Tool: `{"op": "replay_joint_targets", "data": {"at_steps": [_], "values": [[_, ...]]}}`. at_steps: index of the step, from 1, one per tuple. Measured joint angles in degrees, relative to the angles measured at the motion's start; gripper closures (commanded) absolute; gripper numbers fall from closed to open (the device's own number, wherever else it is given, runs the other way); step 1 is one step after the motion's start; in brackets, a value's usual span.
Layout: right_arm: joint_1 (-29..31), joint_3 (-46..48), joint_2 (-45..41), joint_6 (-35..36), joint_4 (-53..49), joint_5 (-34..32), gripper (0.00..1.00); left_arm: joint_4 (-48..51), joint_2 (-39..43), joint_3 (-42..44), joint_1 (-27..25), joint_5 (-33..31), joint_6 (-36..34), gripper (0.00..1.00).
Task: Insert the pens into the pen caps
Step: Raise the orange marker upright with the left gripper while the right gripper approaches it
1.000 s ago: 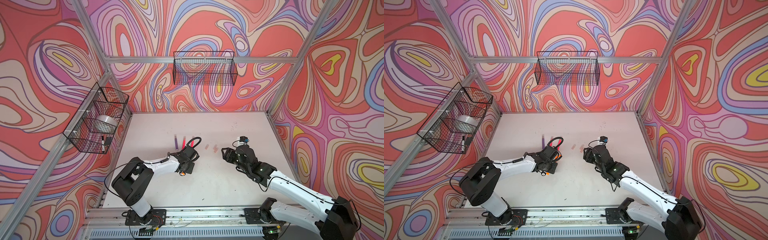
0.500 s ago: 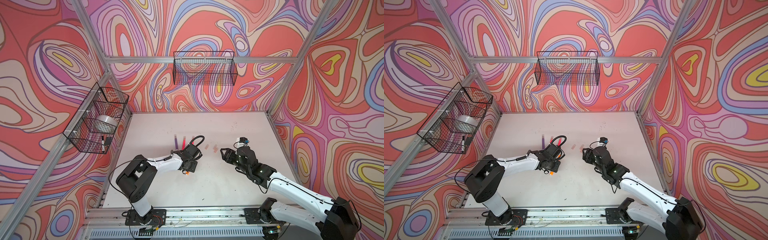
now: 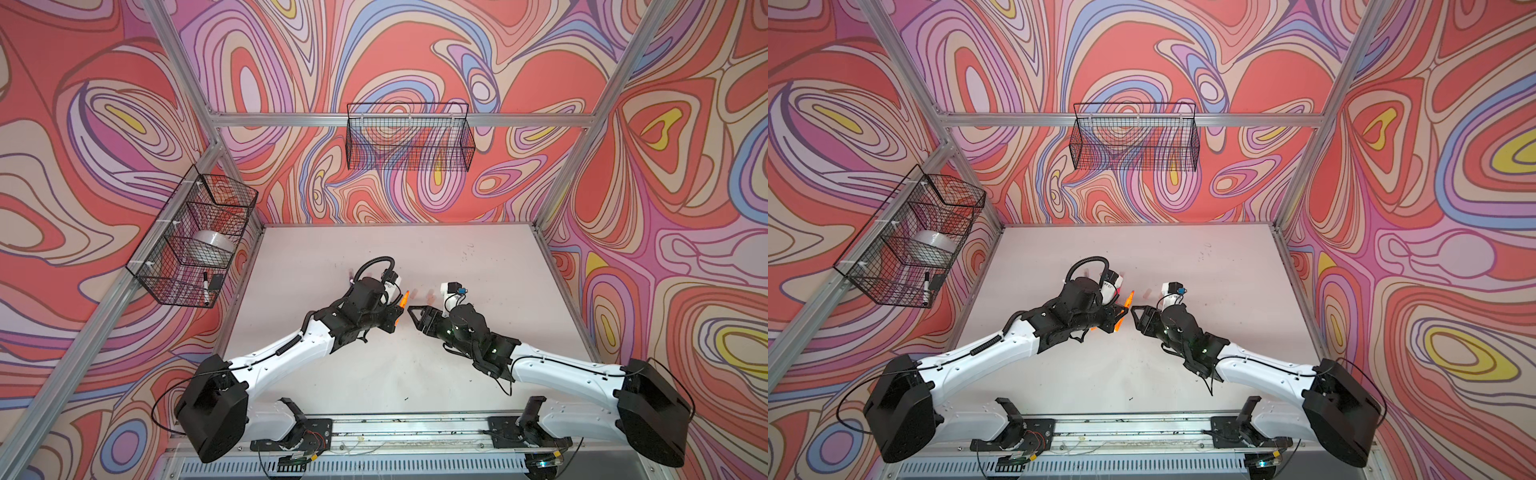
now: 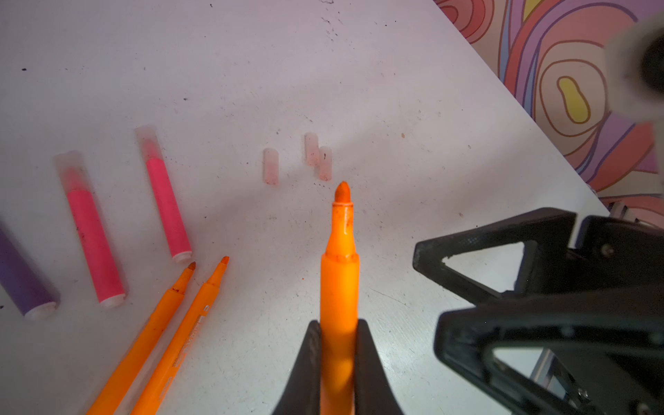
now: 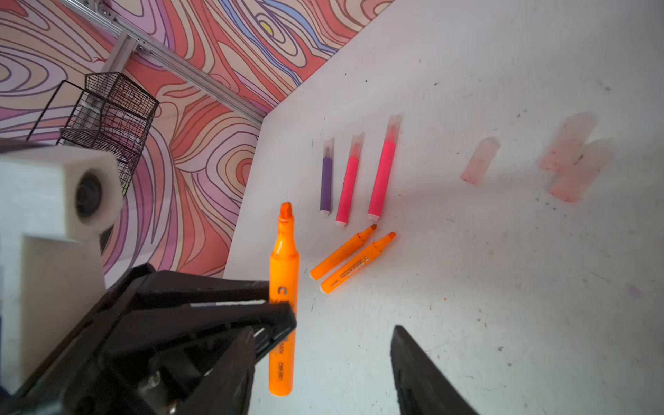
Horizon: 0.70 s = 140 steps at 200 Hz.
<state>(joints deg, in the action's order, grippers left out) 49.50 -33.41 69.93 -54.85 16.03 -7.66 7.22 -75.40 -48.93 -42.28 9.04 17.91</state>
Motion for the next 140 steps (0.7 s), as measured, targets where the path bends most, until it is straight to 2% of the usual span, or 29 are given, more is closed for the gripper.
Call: {"op": "replay_joint_targets", "data": {"at_steps": [34, 90, 124, 140], "values": [[0.0, -0.4, 0.3, -0.4, 2.2, -0.2, 0.42, -0.1, 0.1, 1.0, -1.3, 1.4, -0.5, 1.0], [0.0, -1.6, 4.5, -2.1, 4.4, 0.2, 0.51, -0.2, 2.5, 1.0, -3.1, 1.5, -0.8, 1.0], [0.0, -1.9, 5.6, -2.9, 5.5, 0.7, 0.75, -0.2, 2.8, 1.0, -3.1, 1.5, -0.8, 1.0], [0.2, -2.6, 6.3, -3.6, 5.9, 1.2, 0.8, -0.2, 2.8, 1.0, -3.2, 1.5, -0.8, 1.0]]}}
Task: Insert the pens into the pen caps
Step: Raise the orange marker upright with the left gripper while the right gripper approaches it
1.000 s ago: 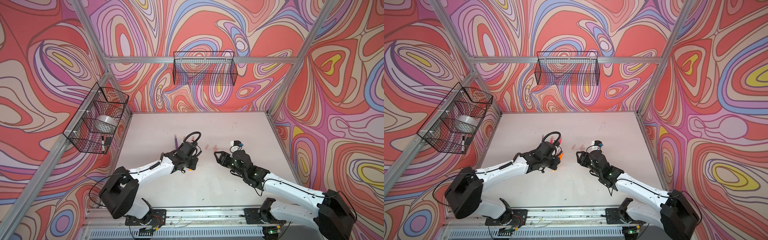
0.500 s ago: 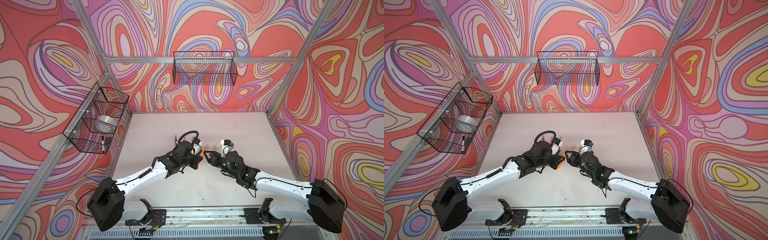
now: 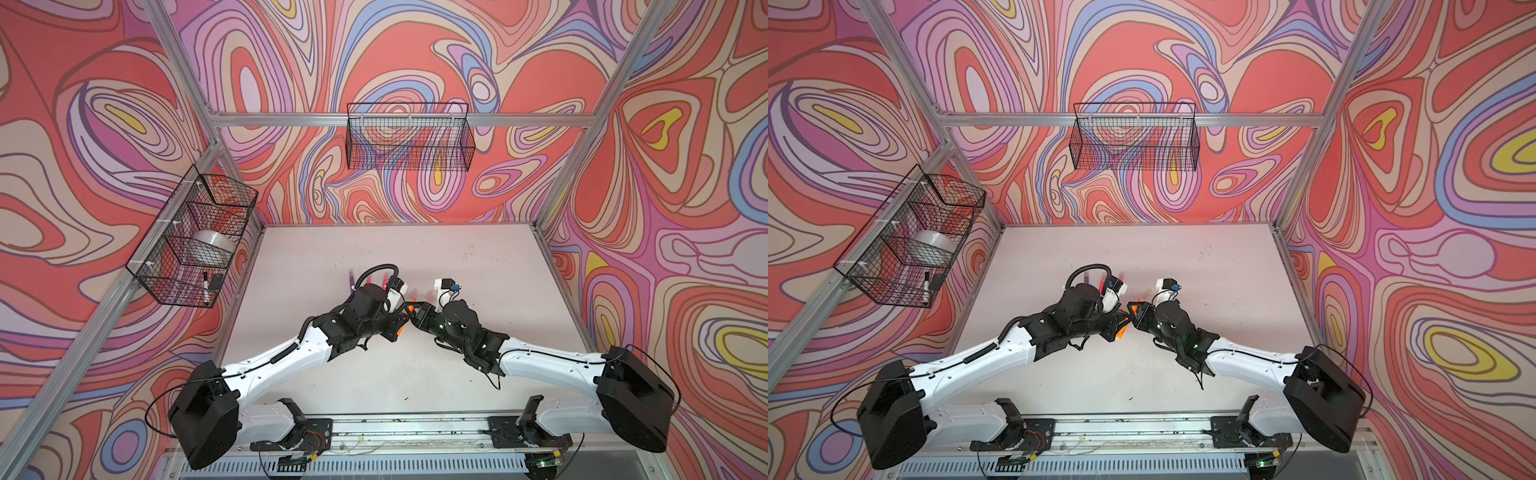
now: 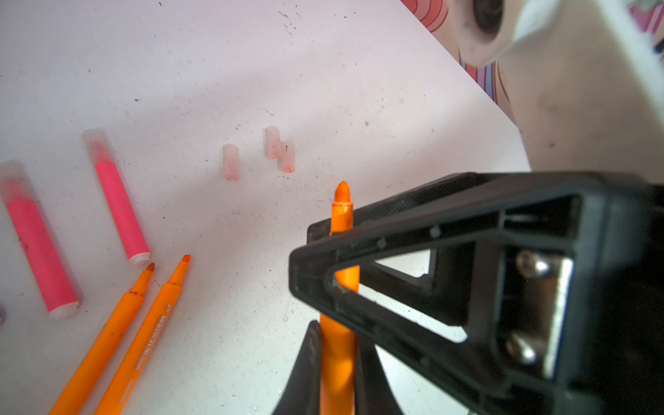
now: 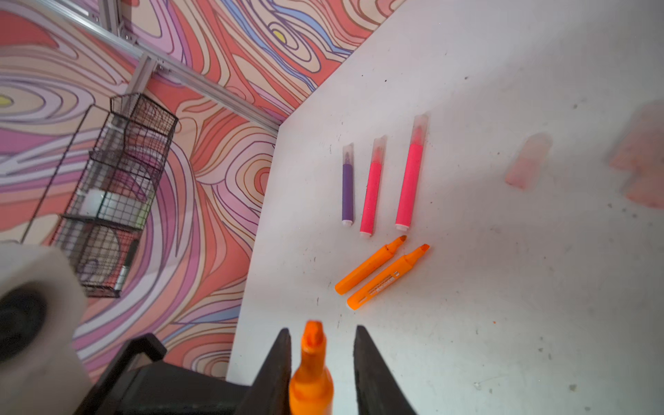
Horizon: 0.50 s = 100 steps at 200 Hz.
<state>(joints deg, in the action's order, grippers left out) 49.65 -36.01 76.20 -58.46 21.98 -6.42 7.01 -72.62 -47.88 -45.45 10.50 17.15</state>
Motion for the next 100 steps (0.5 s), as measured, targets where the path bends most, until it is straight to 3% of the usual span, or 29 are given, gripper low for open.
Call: {"op": "replay_joint_targets", "data": {"at_steps": [45, 82, 100], "values": [[0.0, -0.8, 1.2, -1.0, 0.6, 0.5, 0.9, 0.0, 0.0, 0.0, 0.0, -0.6, 0.0, 0.97], [0.0, -0.8, 1.4, -1.2, 0.6, 0.4, 0.94, -0.3, -0.3, 0.0, 0.0, -0.6, 0.0, 0.7], [0.1, -1.0, 1.6, -1.2, 0.8, 0.2, 0.95, -0.3, -0.4, 0.0, 0.0, -0.9, 0.0, 0.63]]}}
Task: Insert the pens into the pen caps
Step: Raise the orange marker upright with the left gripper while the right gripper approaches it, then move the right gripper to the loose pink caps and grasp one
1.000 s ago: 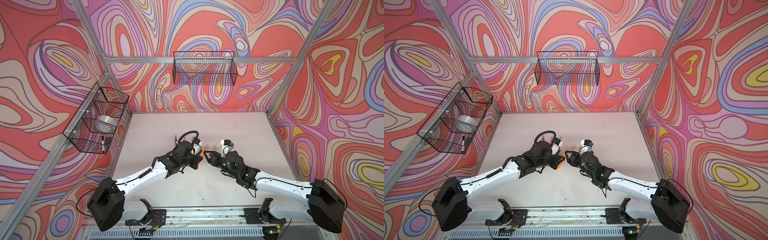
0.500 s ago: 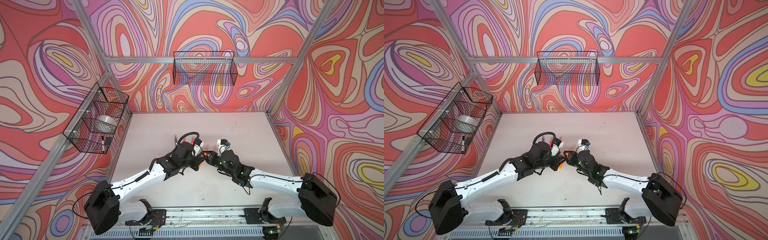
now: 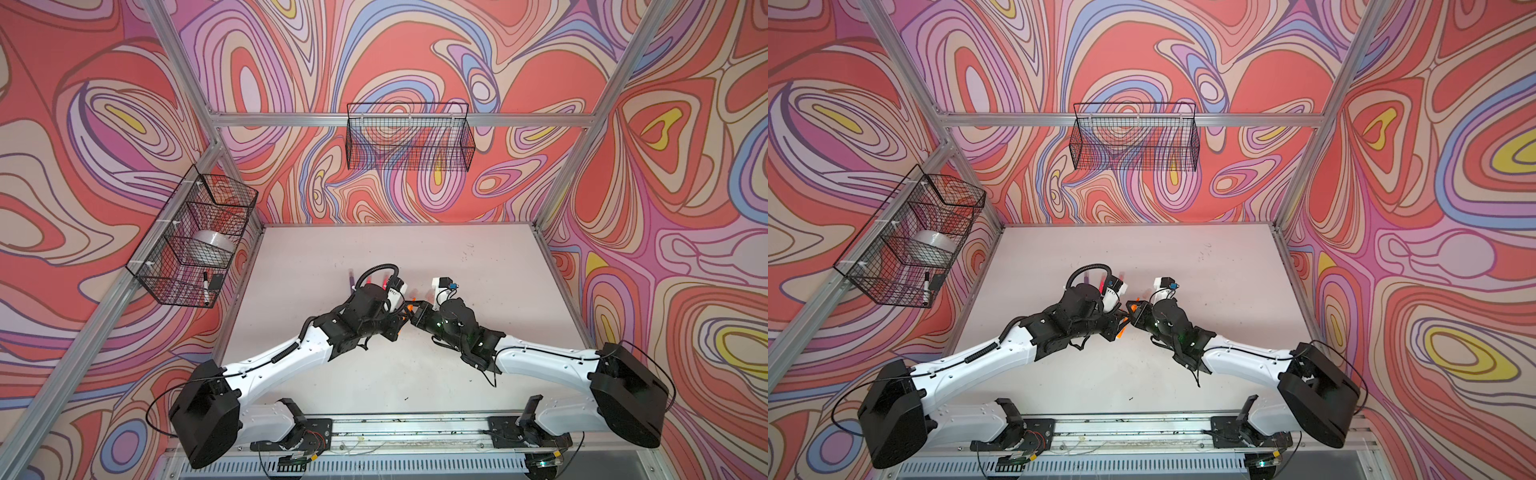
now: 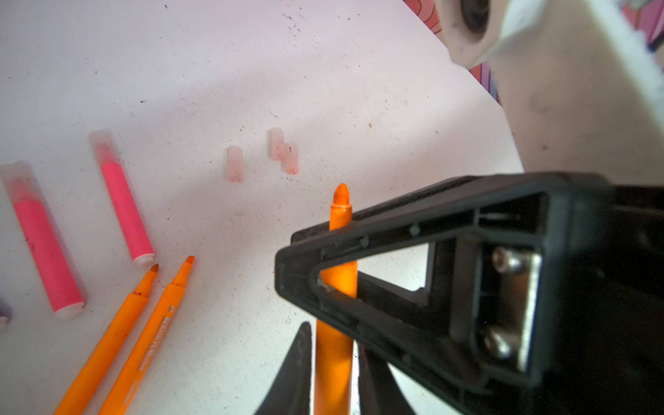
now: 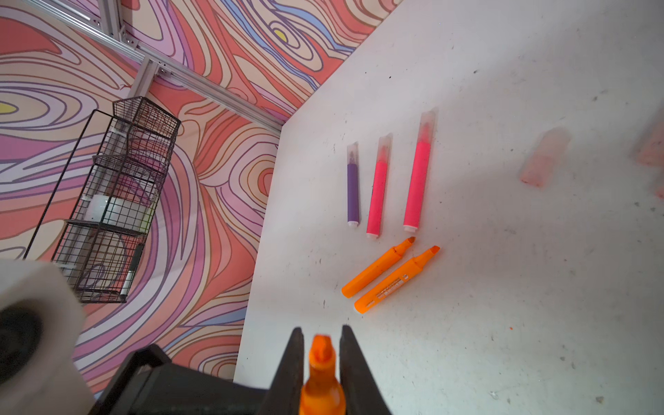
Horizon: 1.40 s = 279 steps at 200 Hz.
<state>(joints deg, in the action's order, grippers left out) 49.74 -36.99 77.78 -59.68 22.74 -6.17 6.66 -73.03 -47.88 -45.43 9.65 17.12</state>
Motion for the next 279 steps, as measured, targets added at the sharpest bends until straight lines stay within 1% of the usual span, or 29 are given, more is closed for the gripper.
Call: {"op": "replay_joint_targets", "data": {"at_steps": [22, 51, 84, 103, 110, 119, 133, 138, 154, 169, 182, 191, 209, 220, 230, 247, 265, 279], "values": [[0.1, -0.7, 0.3, 0.0, 0.3, 0.0, 0.96, 0.0, -0.5, 0.0, 0.0, -0.1, 0.0, 0.62], [0.1, -1.1, 1.1, 0.0, 0.7, -0.2, 0.97, 0.0, -1.1, 0.0, 0.0, -0.1, 0.0, 0.64], [0.2, -1.3, 1.8, 0.0, 0.9, -0.3, 0.97, 0.0, -1.6, 0.0, 0.0, -0.2, 0.0, 0.72], [0.4, -1.4, 1.9, 0.0, 0.9, -0.3, 0.96, -0.1, -1.8, 0.0, 0.0, -0.3, -0.2, 0.85], [0.5, -1.4, 1.9, 0.0, 0.9, -0.3, 0.91, -0.2, -1.8, 0.0, 0.0, -0.6, -0.2, 0.92], [0.7, -1.4, 1.9, 0.1, 0.9, -0.5, 0.8, -0.1, -1.8, 0.0, 0.1, -0.9, -0.2, 1.0], [0.7, -1.4, 1.9, 0.1, 1.0, -0.6, 0.59, -0.4, -1.8, 0.0, 0.0, -1.4, -0.3, 1.0], [0.7, -1.4, 1.9, -0.2, 1.1, -0.7, 0.53, -0.6, -1.8, 0.1, 0.0, -1.6, -0.4, 1.0], [0.7, -1.4, 1.8, 0.5, 1.0, -1.3, 0.42, -0.8, -1.8, 0.4, 0.0, -2.7, -0.4, 1.0], [0.9, -1.4, 1.0, 1.1, -0.9, -1.9, 0.36, -0.7, -1.7, 0.4, 0.2, -4.7, -0.4, 1.0], [1.2, -1.4, -0.9, 2.4, -4.0, -3.0, 0.36, -0.7, -1.3, 0.4, 1.1, -6.0, -0.3, 1.0], [1.4, -1.4, -2.6, 3.3, -6.4, -4.3, 0.36, -0.4, -0.2, 0.4, 2.8, -6.7, 0.0, 1.0], [1.1, -1.4, -6.4, 5.2, -11.1, -7.3, 0.42, -0.4, 4.1, 1.8, 8.3, -7.1, 1.0, 1.0], [-0.2, -1.4, -8.0, 6.4, -13.7, -8.7, 0.44, -0.1, 7.5, 3.1, 11.5, -7.9, 1.6, 1.0], [-2.1, -1.8, -8.2, 7.3, -16.2, -9.7, 0.48, 0.7, 10.7, 4.1, 12.9, -8.6, 1.8, 1.0], [-6.5, -4.2, -5.7, 8.9, -21.4, -9.9, 0.54, 1.4, 15.3, 5.6, 13.1, -8.7, 2.3, 1.0], [-10.7, -8.6, 0.0, 10.9, -26.0, -9.9, 0.55, 1.5, 18.0, 7.1, 13.0, -7.6, 2.8, 1.0], [-12.7, -12.3, 5.0, 12.5, -29.2, -10.1, 0.55, 1.8, 18.3, 7.7, 13.0, -6.1, 3.1, 1.0]]}}
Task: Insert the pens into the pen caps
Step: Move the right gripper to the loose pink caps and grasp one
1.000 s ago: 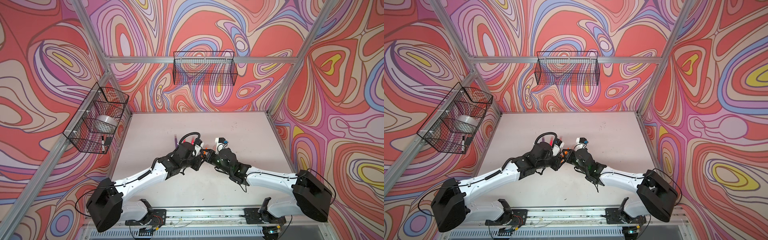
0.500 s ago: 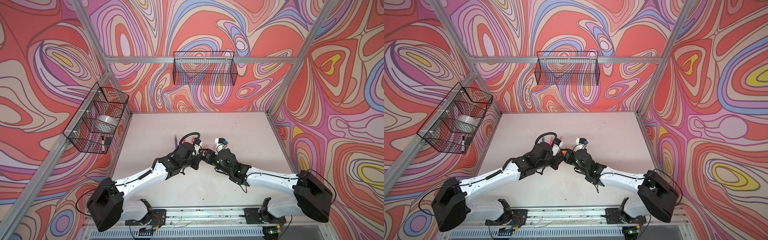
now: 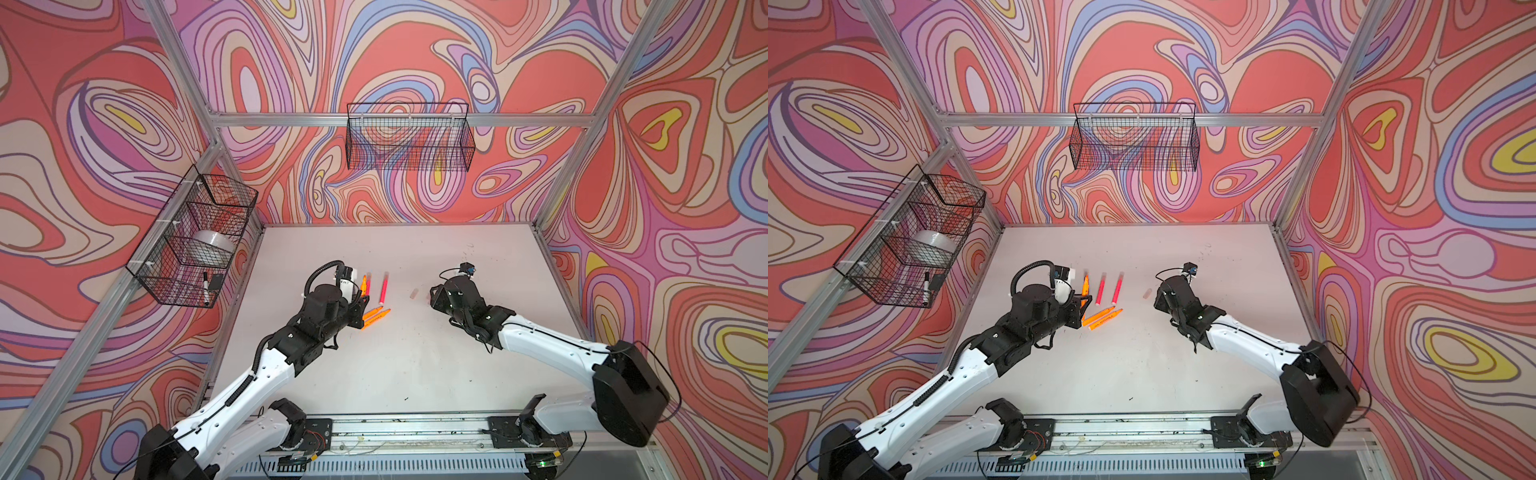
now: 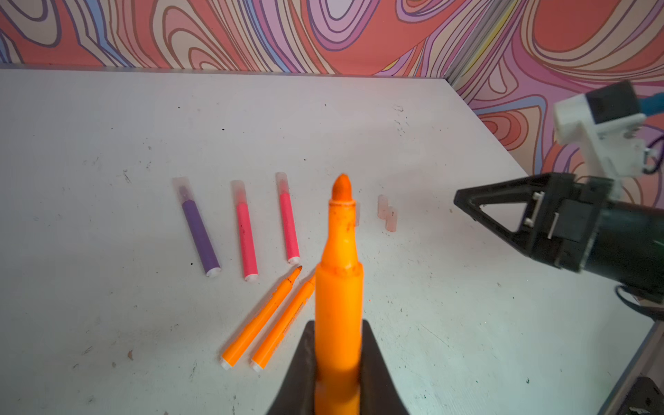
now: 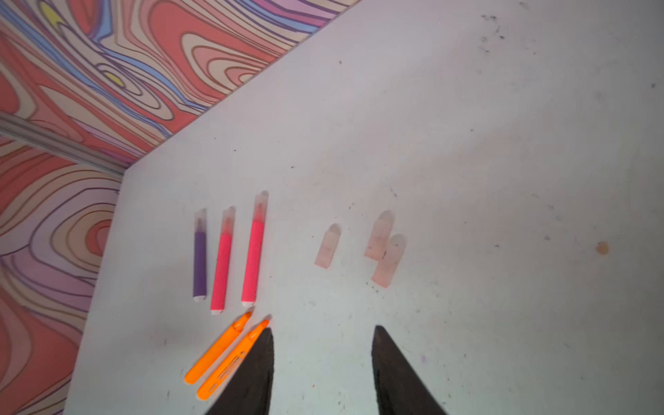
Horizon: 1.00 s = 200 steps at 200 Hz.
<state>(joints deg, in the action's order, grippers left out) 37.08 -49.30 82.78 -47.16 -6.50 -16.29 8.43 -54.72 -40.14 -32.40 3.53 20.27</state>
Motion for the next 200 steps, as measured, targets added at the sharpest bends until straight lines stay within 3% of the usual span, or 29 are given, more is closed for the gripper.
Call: {"op": "replay_joint_targets", "data": {"at_steps": [66, 200], "values": [[-3.7, -13.9, 19.1, 6.1, -10.1, 0.7, 0.59, 0.2, -3.8, 0.4, -0.2, 6.0, 1.0, 1.0], [-4.5, -17.4, 26.0, 7.8, -12.8, 0.7, 0.64, -1.8, -9.2, 0.4, -0.2, 8.5, 1.0, 1.0]]}}
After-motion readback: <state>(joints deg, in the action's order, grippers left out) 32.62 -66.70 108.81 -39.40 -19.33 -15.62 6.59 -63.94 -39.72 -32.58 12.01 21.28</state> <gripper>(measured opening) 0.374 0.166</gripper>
